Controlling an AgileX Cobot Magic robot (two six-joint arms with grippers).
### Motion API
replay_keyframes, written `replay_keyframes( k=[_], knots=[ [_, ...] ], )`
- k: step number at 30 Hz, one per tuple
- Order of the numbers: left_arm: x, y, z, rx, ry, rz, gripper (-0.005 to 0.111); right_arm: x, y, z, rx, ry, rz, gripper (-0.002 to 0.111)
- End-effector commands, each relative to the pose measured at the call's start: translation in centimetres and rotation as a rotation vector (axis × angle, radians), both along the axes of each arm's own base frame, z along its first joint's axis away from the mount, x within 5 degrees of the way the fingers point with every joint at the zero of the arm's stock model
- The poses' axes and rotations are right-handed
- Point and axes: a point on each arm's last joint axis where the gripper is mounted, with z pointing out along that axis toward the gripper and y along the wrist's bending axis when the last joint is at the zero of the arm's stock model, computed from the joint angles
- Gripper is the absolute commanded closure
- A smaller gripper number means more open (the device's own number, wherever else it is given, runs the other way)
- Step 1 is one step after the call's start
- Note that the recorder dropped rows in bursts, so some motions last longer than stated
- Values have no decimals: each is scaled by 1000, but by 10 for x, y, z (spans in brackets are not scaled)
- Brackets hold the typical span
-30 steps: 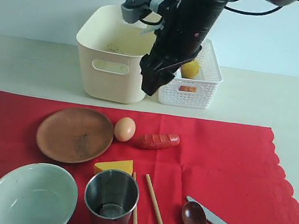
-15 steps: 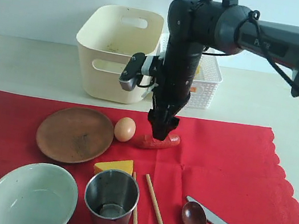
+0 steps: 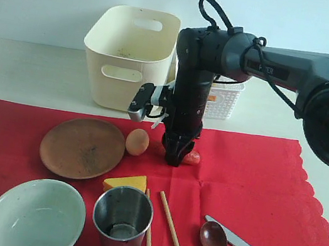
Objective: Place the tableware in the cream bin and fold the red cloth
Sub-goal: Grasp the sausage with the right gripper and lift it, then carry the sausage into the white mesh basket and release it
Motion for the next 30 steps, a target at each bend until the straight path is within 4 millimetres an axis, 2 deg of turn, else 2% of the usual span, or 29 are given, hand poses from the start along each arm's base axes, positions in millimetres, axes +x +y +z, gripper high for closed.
replay_keyframes(
  k=[1, 19, 24, 30],
  knots=[
    [0, 0, 0, 1, -13, 1, 107, 0, 0, 25, 21, -47, -53, 108],
    [0, 0, 0, 1, -13, 1, 107, -16, -15, 155, 175, -275, -110, 108],
    [0, 0, 0, 1, -13, 1, 107, -13, -32, 180, 230, -343, -220, 108],
    [0, 0, 0, 1, -13, 1, 107, 10, -62, 192, 337, -426, -424, 108]
  ],
)
